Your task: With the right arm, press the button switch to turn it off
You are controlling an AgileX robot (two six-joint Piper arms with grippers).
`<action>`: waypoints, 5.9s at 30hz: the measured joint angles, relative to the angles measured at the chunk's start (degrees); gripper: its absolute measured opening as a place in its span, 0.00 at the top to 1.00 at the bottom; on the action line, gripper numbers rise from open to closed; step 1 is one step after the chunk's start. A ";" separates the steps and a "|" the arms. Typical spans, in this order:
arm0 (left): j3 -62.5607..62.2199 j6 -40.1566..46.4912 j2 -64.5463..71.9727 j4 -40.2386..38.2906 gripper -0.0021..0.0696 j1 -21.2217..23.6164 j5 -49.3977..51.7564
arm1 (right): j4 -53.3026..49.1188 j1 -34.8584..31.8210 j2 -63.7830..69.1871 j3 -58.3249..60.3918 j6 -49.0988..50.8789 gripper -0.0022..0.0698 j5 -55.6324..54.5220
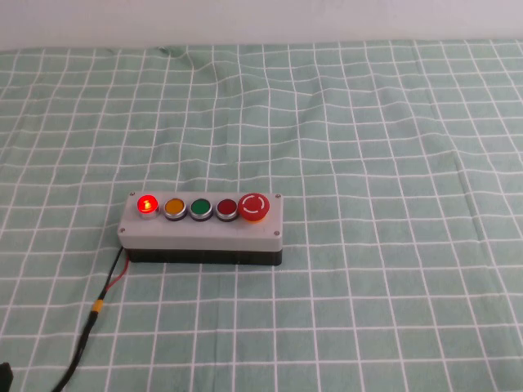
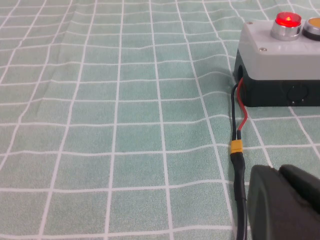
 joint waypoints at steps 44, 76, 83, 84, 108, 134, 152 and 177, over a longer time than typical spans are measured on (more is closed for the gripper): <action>0.00 0.00 0.00 0.00 0.98 0.00 0.00 | 0.00 0.00 0.00 0.00 0.00 0.99 -21.91; 0.00 0.00 0.00 0.00 0.98 0.00 0.00 | 0.03 0.00 -0.42 -2.11 14.96 0.99 -60.28; 0.00 0.00 0.00 0.00 0.98 0.00 0.00 | -0.38 0.00 -0.42 -17.34 21.79 0.99 -34.18; 0.00 0.00 0.00 0.00 0.98 0.00 0.00 | -0.38 0.00 -0.25 -19.59 22.03 0.99 -30.82; 0.00 0.00 0.00 0.00 0.98 0.00 0.00 | 5.37 0.00 38.35 -33.75 20.91 0.99 1.85; 0.00 0.00 0.00 0.00 0.98 0.00 0.00 | 59.56 5.07 76.96 -57.71 -51.81 0.99 19.85; 0.00 0.00 0.00 0.00 0.98 0.00 0.00 | 13.37 34.13 97.45 -90.44 -23.00 0.99 22.89; 0.00 0.00 0.00 0.00 0.98 0.00 0.00 | -2.88 42.20 124.83 -123.86 -10.61 0.99 30.60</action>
